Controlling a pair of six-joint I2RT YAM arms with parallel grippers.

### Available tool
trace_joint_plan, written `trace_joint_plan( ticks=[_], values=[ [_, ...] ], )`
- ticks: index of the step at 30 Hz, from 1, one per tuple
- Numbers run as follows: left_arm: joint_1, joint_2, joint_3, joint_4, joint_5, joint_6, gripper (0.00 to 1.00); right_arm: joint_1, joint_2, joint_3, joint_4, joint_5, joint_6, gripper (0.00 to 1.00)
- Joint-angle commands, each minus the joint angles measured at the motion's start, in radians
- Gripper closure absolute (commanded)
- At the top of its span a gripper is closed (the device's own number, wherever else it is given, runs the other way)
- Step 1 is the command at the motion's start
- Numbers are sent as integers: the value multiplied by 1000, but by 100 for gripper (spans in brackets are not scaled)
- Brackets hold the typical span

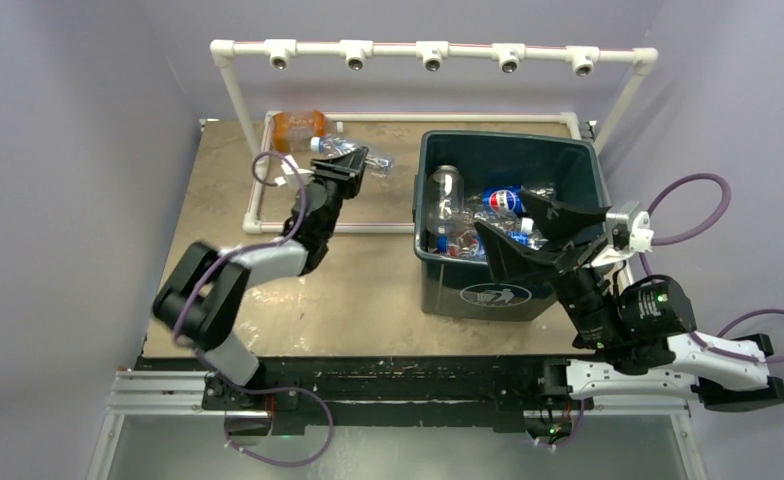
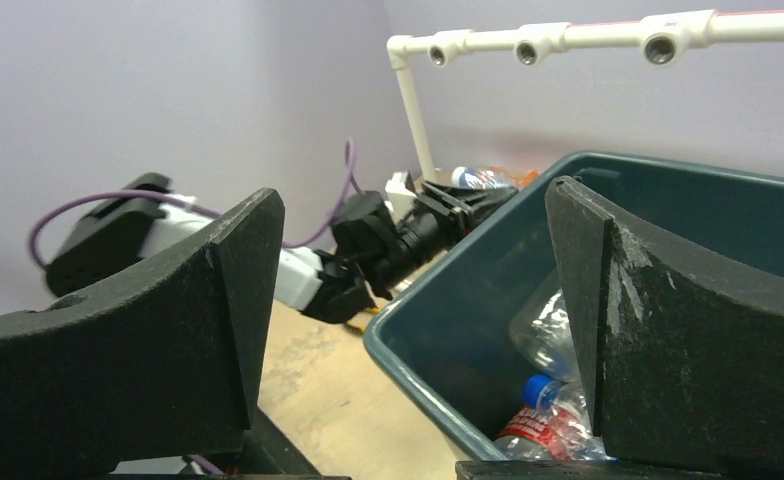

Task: Put the plastic bottles in the bin
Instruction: Pick up the plastic bottle at the center of the board, then place the plastic bottle in the trash bin.

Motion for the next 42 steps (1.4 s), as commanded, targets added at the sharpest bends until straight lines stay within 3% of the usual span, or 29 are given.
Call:
trace_joint_plan(
  ticks=[1,4,7,14,18,23,27,35,42],
  values=[
    [-64,-364,-78,-303,-95,245,100,1,69,95,-79,-9,82,1],
    [-125,-582,-77,-545,-151,408,100,2,105,137,-121,-22,121,1],
    [-143,-723,-21,-775,-111,528,100,1,121,156,-134,-47,144,1],
    [-144,-905,69,-1119,199,821,100,2,107,175,-181,-119,265,1],
    [-144,-1009,58,-1138,426,956,100,2,110,191,-248,-150,299,1],
    [-145,-1059,146,-1216,660,1098,100,1,123,200,-302,-262,341,1],
    [-146,-1118,161,-1222,762,1208,100,1,136,198,-308,-362,359,1],
    [-145,-1201,12,-1126,898,1387,100,2,225,165,-232,-411,253,1],
    [-144,-1166,-19,-1081,1055,1373,100,1,334,246,-270,-452,227,1]
  ],
)
